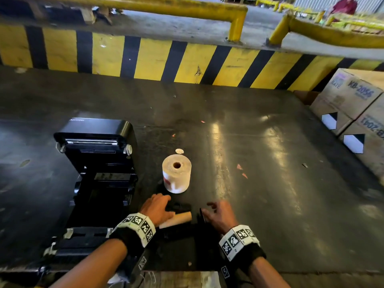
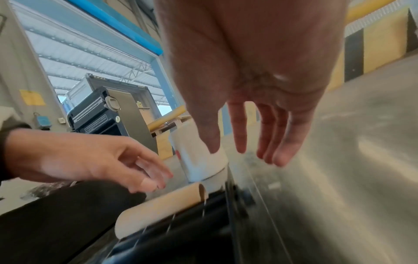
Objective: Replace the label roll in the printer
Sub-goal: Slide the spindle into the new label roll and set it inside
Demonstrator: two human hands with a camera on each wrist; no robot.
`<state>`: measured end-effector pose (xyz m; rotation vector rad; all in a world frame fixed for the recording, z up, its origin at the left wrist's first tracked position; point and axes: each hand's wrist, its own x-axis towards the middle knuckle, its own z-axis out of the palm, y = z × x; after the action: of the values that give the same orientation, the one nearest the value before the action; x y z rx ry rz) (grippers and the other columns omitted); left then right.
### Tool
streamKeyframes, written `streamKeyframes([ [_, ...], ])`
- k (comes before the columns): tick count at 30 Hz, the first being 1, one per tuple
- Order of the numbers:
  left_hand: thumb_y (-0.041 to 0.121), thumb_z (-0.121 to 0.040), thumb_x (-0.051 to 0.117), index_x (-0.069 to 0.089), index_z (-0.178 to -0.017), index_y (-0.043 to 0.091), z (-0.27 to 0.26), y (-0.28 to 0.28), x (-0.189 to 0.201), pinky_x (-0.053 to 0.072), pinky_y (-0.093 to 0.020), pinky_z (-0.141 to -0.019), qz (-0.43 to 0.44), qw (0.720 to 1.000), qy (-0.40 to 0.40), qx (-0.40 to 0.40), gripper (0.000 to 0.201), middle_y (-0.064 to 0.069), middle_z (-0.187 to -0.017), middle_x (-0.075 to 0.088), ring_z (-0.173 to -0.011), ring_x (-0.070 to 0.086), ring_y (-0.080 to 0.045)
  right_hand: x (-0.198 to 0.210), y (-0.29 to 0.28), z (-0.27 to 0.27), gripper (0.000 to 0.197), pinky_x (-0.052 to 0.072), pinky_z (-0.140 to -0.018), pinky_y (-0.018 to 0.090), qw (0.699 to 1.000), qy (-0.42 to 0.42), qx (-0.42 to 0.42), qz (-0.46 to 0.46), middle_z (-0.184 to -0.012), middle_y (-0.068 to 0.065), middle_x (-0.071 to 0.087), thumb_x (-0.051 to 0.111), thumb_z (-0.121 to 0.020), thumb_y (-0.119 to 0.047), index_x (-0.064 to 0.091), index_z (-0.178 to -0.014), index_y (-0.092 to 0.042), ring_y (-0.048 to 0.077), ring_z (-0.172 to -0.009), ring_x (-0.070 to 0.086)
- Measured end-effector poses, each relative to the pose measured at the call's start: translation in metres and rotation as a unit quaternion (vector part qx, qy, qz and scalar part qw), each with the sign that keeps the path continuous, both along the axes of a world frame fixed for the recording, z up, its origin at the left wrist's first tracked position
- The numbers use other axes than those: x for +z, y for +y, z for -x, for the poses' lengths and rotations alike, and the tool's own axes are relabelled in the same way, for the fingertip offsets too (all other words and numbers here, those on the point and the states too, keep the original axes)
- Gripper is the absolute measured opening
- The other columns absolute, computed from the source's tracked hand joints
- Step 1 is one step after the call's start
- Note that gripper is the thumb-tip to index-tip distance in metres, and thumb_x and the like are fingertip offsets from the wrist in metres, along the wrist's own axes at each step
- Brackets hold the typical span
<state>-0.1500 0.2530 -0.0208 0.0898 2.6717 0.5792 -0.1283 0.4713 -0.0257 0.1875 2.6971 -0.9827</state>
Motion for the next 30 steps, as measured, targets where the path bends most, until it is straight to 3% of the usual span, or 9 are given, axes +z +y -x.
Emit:
streamKeyframes([
  [5,0.025,-0.062,0.066,0.038,-0.135,0.014,0.038,-0.004,0.002,0.044,-0.043,-0.101,-0.179,0.975,-0.022,0.132,0.079,-0.017,-0.131,0.055,-0.121,0.052,-0.036,0.045,-0.037,0.045,0.055,0.036,-0.096,0.026,0.988,0.124,0.087,-0.006,-0.130,0.015,0.046,0.066,-0.085,-0.029,0.047,-0.136,-0.020,0.026,-0.118,0.050],
  [8,0.024,-0.053,0.064,0.043,-0.128,0.020,0.062,-0.011,-0.032,0.045,-0.040,-0.100,-0.259,0.954,-0.065,0.137,0.078,-0.011,-0.130,0.057,-0.118,0.055,-0.034,0.051,-0.068,0.072,0.060,0.039,-0.103,0.035,0.986,0.081,0.132,-0.063,-0.142,0.015,0.031,0.067,-0.083,-0.028,0.043,-0.137,-0.023,0.034,-0.124,0.045],
  [11,0.018,-0.053,0.057,0.044,-0.132,0.008,0.056,-0.009,-0.009,0.046,-0.045,-0.099,-0.317,0.936,-0.064,0.137,0.080,-0.016,-0.123,0.061,-0.113,0.057,-0.031,0.038,-0.088,0.086,0.057,0.044,-0.100,0.044,0.988,0.033,0.122,-0.085,-0.148,0.020,0.019,0.069,-0.077,-0.029,0.046,-0.129,-0.022,0.043,-0.120,0.048],
  [14,0.016,-0.063,0.058,0.049,-0.128,0.009,0.048,-0.014,0.003,0.043,-0.042,-0.104,-0.349,0.927,-0.048,0.127,0.066,-0.013,-0.123,0.062,-0.114,0.058,-0.025,0.035,-0.091,0.091,0.070,0.041,-0.103,0.051,0.994,0.028,0.101,0.017,-0.143,0.027,0.029,0.070,-0.070,-0.025,0.040,-0.132,-0.012,0.048,-0.123,0.042],
  [18,0.017,-0.090,0.055,0.062,-0.104,0.008,0.036,-0.016,0.015,0.043,-0.034,-0.098,-0.353,0.911,-0.015,0.211,0.018,-0.019,-0.116,0.065,-0.110,0.059,-0.028,0.046,-0.074,0.090,0.053,0.042,-0.089,0.026,0.994,0.026,0.025,0.103,-0.127,0.014,0.049,0.077,-0.076,-0.024,0.056,-0.123,-0.010,0.030,-0.112,0.053],
  [21,0.029,-0.090,0.057,0.063,-0.100,0.004,0.023,-0.010,0.032,0.042,-0.030,-0.087,-0.366,0.877,0.043,0.307,0.027,-0.017,-0.109,0.066,-0.106,0.060,-0.028,0.061,-0.054,0.066,0.028,0.050,-0.078,0.030,0.971,0.030,-0.019,0.238,-0.100,-0.002,0.052,0.074,-0.080,-0.017,0.060,-0.103,-0.011,0.014,-0.088,0.056],
  [24,0.052,-0.079,0.064,0.067,-0.090,0.005,0.006,0.004,0.054,0.049,-0.043,-0.091,-0.412,0.834,0.061,0.362,0.048,-0.016,-0.098,0.070,-0.098,0.064,-0.032,0.077,-0.030,0.039,0.025,0.056,-0.077,0.034,0.936,0.025,-0.033,0.350,-0.095,-0.002,0.058,0.070,-0.083,-0.014,0.059,-0.105,-0.009,0.008,-0.081,0.059],
  [27,0.070,-0.064,0.063,0.066,-0.101,0.014,-0.010,0.025,0.064,0.048,-0.049,-0.088,-0.493,0.788,-0.040,0.367,0.067,-0.015,-0.105,0.069,-0.101,0.062,-0.034,0.074,-0.008,0.016,0.035,0.055,-0.065,0.024,0.898,0.007,-0.045,0.438,-0.105,0.012,0.066,0.071,-0.080,-0.020,0.060,-0.110,-0.007,0.015,-0.088,0.067],
  [30,0.059,-0.076,0.060,0.061,-0.115,0.021,-0.025,0.051,0.075,0.049,-0.049,-0.082,-0.578,0.723,-0.134,0.354,0.054,-0.016,-0.113,0.067,-0.106,0.059,-0.034,0.075,0.009,-0.004,0.045,0.056,-0.068,0.024,0.871,0.005,-0.060,0.487,-0.116,0.015,0.064,0.071,-0.074,-0.027,0.061,-0.113,-0.007,0.021,-0.100,0.066],
])
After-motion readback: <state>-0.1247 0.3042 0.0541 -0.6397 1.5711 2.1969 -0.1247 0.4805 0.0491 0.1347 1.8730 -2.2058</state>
